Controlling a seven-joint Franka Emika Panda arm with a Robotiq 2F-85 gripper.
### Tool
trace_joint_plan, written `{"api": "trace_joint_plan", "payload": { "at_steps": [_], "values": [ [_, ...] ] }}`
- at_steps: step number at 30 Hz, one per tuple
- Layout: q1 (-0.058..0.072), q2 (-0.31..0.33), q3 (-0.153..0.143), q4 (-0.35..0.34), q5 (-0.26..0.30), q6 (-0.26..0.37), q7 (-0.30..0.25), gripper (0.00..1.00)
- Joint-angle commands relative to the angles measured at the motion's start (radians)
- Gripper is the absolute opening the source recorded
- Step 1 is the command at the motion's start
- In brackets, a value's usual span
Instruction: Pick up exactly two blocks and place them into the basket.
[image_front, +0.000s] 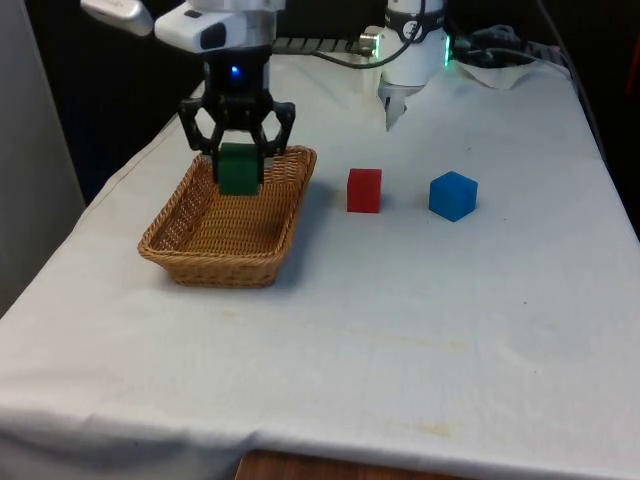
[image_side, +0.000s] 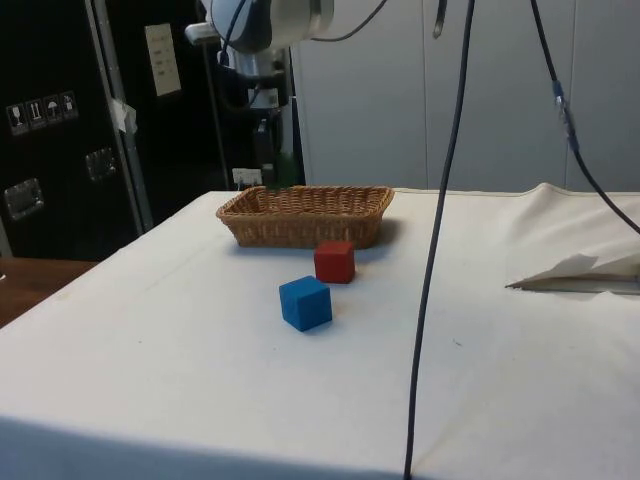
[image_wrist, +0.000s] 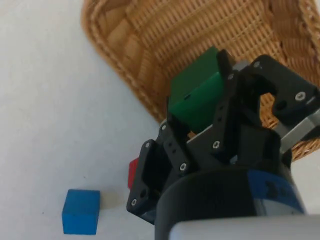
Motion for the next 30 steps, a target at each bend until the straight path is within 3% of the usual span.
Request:
{"api": "trace_joint_plan", "payload": {
  "at_steps": [1,8,9,13,16,17,18,21,26,27,28,30],
  "values": [
    [-0.015,0.012,0.003,0.010,0.012,0.004,-0.018,0.01],
    [-0.015,0.067,-0.016,0.007,0.058,0.033,-0.060,0.01],
    [-0.010,0.066,-0.021,0.010,0.054,0.019,-0.053,0.01],
    [-0.011,0.093,-0.013,-0.001,0.070,0.054,-0.065,0.01],
    [-0.013,0.103,-0.006,-0.004,0.084,0.062,-0.069,0.01],
    [-0.008,0.104,-0.015,-0.001,0.076,0.048,-0.061,0.01],
    [-0.014,0.104,-0.006,-0.005,0.089,0.062,-0.072,0.01],
    [-0.013,0.107,-0.008,-0.006,0.111,0.057,-0.087,0.03],
    [-0.007,0.112,-0.016,-0.005,0.120,0.050,-0.091,0.46],
    [-0.011,0.108,-0.011,-0.008,0.129,0.054,-0.101,0.46],
    [-0.011,0.108,-0.011,-0.009,0.132,0.053,-0.103,0.65],
    [-0.011,0.108,-0.012,-0.009,0.135,0.053,-0.105,0.85]
  ]
}}
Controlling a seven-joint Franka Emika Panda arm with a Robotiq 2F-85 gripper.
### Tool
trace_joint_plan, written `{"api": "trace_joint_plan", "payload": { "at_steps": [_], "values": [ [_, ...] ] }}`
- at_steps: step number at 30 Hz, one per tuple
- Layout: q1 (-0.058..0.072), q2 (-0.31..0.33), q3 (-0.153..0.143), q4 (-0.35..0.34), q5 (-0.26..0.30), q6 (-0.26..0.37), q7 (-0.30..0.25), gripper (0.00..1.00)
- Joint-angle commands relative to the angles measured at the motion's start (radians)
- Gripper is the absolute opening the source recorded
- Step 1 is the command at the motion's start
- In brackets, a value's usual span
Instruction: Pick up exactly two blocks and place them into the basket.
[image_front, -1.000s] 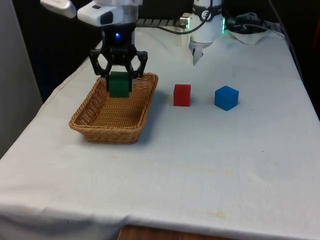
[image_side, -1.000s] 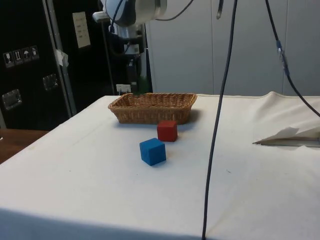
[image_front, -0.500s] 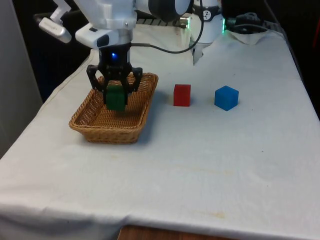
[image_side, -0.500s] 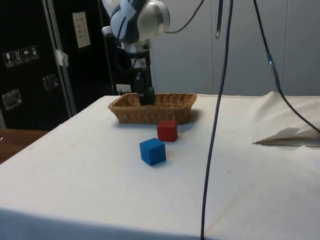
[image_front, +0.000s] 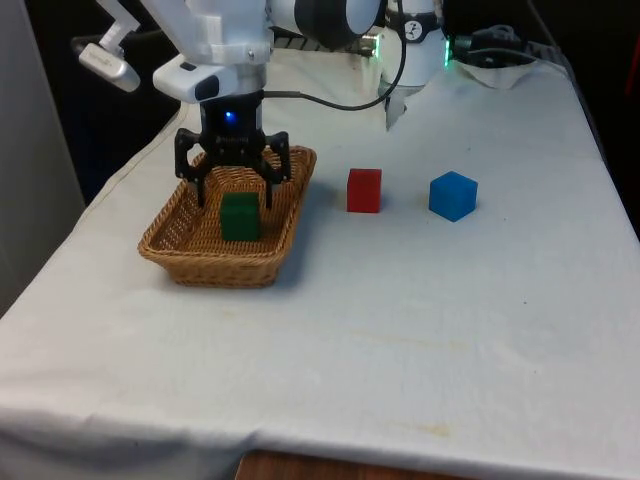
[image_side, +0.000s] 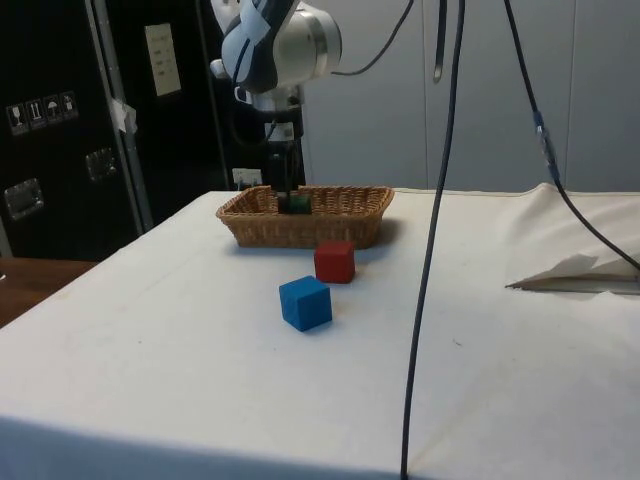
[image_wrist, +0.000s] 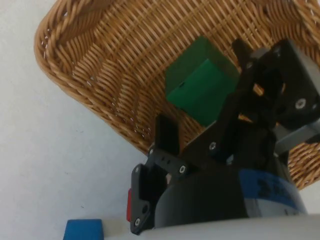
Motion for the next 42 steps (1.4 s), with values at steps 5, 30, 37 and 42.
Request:
{"api": "trace_joint_plan", "payload": {
  "at_steps": [5,30,37,42],
  "values": [
    [0.000,0.000,0.000,-0.001,0.001,0.000,-0.001,1.00],
    [0.041,-0.228,-0.042,-0.132,-0.111,-0.037,-0.011,1.00],
    [0.058,-0.284,-0.036,-0.147,-0.164,-0.046,0.013,1.00],
    [0.070,-0.312,-0.033,-0.149,-0.191,-0.051,0.021,1.00]
  ]
}}
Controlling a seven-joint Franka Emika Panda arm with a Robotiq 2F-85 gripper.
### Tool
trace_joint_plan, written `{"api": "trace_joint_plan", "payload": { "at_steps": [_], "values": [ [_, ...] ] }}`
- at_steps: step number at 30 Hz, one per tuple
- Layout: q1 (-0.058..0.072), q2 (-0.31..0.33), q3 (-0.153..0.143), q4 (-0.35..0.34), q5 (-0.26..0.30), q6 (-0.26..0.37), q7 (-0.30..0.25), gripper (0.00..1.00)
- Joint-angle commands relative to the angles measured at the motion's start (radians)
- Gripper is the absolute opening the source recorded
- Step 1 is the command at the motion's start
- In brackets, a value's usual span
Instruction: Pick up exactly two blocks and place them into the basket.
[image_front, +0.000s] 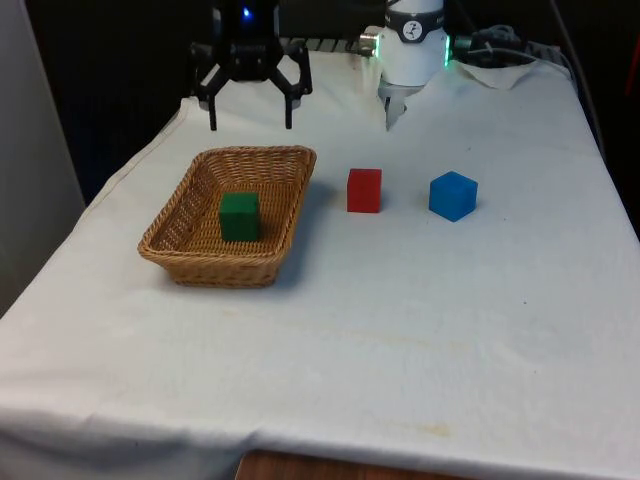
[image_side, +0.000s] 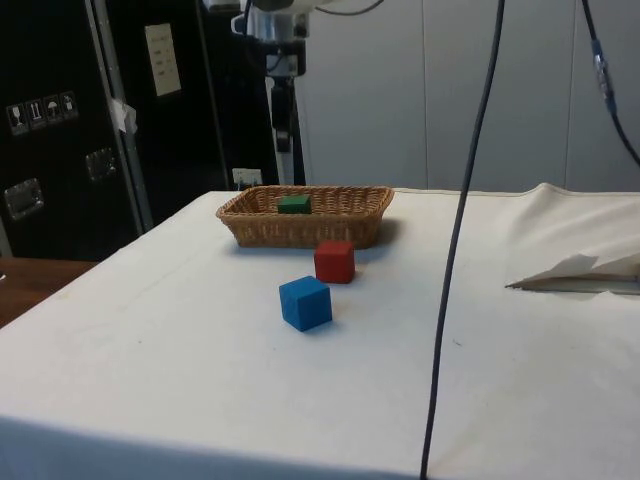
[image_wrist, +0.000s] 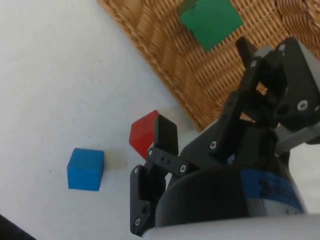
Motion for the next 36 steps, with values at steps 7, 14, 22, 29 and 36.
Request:
{"api": "trace_joint_plan", "payload": {
  "at_steps": [7,14,22,29,36],
  "values": [
    [0.028,-0.042,0.000,-0.013,-0.044,0.005,0.014,1.00],
    [0.019,-0.053,0.008,-0.023,-0.041,0.008,-0.027,1.00],
    [0.033,-0.062,0.016,-0.060,-0.043,0.048,-0.039,1.00],
    [0.042,-0.089,0.049,-0.132,-0.052,0.111,-0.014,1.00],
    [0.037,-0.104,0.085,-0.183,-0.041,0.153,-0.008,1.00]
  ]
}}
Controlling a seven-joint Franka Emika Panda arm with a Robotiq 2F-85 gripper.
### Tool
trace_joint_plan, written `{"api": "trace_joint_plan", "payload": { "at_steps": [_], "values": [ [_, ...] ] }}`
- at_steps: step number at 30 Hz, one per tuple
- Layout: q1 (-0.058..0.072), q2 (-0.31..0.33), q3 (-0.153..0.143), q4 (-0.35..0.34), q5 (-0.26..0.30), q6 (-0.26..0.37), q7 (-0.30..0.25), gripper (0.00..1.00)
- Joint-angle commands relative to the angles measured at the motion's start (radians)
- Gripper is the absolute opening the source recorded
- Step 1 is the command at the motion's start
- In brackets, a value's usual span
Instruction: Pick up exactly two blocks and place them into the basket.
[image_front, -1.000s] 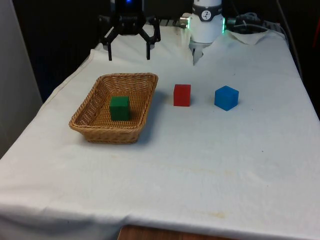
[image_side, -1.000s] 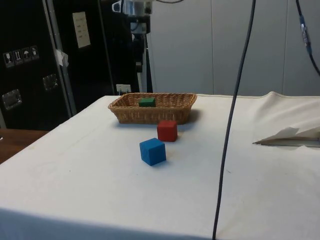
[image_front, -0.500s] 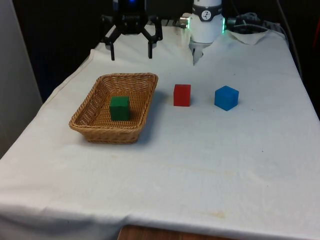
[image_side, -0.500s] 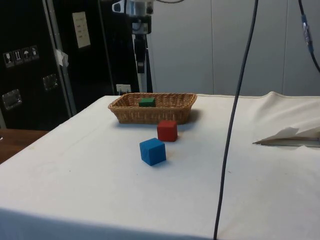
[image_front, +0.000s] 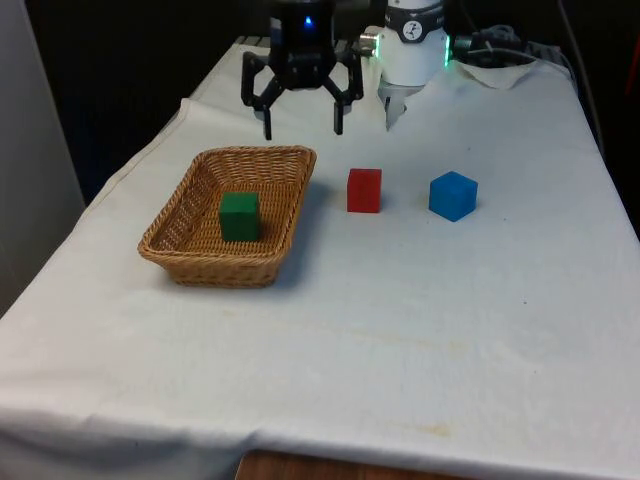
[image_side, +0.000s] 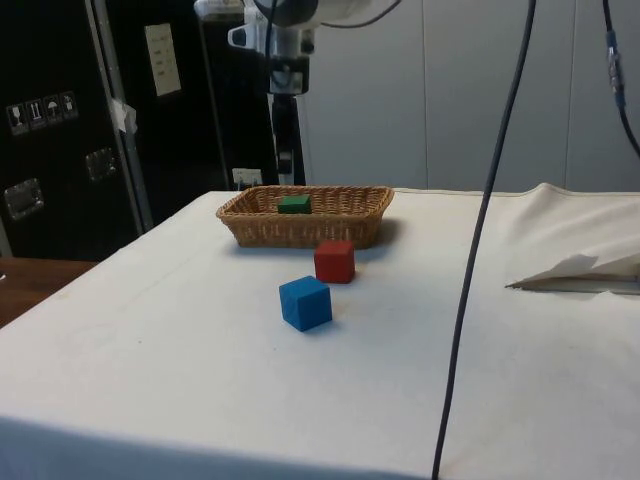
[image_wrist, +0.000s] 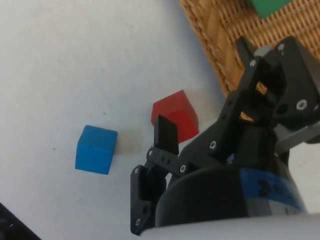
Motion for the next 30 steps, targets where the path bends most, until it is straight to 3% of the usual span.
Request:
{"api": "trace_joint_plan", "payload": {
  "at_steps": [1,7,8,9,15,30],
  "values": [
    [0.011,-0.009,-0.006,-0.023,-0.016,0.027,0.017,1.00],
    [0.013,-0.032,0.013,-0.085,-0.010,0.070,0.032,1.00],
    [0.004,-0.030,0.020,-0.075,0.000,0.053,0.019,1.00],
    [0.012,-0.035,0.016,-0.095,-0.010,0.077,0.035,1.00],
    [0.008,-0.044,0.034,-0.151,-0.001,0.120,0.067,1.00],
    [0.004,-0.017,0.049,-0.182,0.016,0.140,0.164,1.00]
  ]
}}
